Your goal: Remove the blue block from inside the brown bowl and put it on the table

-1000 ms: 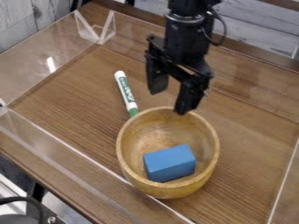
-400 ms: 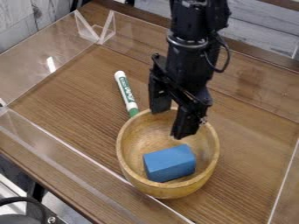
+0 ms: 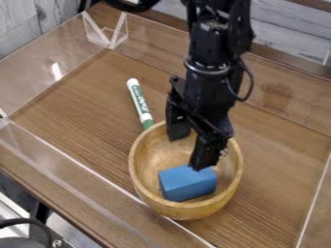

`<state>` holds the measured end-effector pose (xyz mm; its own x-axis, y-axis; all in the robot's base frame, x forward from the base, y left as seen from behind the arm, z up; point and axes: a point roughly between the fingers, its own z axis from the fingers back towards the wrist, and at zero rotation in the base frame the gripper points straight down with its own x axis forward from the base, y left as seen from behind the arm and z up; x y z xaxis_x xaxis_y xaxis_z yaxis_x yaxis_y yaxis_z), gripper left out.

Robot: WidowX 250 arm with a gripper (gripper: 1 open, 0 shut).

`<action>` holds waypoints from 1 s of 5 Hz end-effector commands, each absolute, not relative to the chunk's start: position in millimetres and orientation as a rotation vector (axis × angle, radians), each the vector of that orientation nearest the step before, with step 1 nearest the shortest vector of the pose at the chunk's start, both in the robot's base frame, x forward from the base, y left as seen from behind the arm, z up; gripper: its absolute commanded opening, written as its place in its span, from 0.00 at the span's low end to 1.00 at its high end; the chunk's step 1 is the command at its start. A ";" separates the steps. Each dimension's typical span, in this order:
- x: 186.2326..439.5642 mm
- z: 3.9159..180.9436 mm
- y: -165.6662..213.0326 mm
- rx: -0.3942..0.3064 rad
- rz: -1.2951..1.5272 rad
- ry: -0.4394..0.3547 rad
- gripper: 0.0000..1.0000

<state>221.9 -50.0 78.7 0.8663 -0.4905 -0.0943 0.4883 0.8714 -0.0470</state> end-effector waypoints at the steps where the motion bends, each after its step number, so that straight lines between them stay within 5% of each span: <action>1: 225.3 85.3 -55.0 -0.025 -0.529 0.029 1.00; 5: 226.2 70.0 -60.6 -0.047 -0.563 -0.025 1.00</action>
